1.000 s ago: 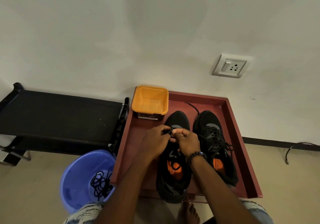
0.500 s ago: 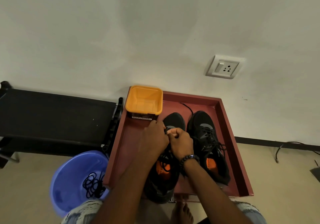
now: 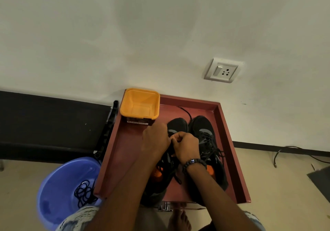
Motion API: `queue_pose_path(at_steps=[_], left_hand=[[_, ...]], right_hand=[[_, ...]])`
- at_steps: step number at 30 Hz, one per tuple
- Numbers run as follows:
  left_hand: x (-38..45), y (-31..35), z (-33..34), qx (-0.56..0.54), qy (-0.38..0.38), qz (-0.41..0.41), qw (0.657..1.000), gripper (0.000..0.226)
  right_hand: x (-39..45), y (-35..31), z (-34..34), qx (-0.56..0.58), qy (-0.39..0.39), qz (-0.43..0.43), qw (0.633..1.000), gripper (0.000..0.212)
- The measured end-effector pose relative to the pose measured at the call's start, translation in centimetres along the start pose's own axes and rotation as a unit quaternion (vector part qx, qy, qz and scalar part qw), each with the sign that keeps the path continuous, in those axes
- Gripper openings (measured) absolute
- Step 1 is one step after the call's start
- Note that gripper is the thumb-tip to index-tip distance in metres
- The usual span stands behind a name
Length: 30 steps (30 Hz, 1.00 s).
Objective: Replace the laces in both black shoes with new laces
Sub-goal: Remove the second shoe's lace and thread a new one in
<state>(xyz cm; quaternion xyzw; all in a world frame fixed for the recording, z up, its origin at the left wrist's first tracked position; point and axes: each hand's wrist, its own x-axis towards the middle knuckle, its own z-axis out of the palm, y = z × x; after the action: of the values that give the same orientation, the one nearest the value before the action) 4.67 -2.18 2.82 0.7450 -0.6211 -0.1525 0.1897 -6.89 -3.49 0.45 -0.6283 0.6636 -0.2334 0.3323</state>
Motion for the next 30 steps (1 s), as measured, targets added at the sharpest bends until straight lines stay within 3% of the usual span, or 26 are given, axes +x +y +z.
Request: queue_pose_path(at_steps=[6,15,24,30], left_hand=[[0.8,-2.2,-0.2,-0.097,-0.027,-0.063,0.993,0.016],[0.8,-3.0,-0.6,-0.122,-0.035,-0.056,0.990,0.018],[0.5,-3.0,-0.5,-0.142,-0.029,-0.058,0.988,0.012],[0.2,-3.0,-0.3,-0.147,-0.024,-0.062,0.987,0.018]], right_hand=[[-0.2,-0.9,0.8,-0.033,0.043,-0.001,0.999,0.015],[0.0,-2.0,2.3,-0.052,0.075,0.029,0.995,0.013],[0.0,-1.7,2.5,-0.049,0.074,0.004,0.996,0.013],[0.0,-0.6,2.6,-0.035,0.036,-0.058,0.997,0.020]])
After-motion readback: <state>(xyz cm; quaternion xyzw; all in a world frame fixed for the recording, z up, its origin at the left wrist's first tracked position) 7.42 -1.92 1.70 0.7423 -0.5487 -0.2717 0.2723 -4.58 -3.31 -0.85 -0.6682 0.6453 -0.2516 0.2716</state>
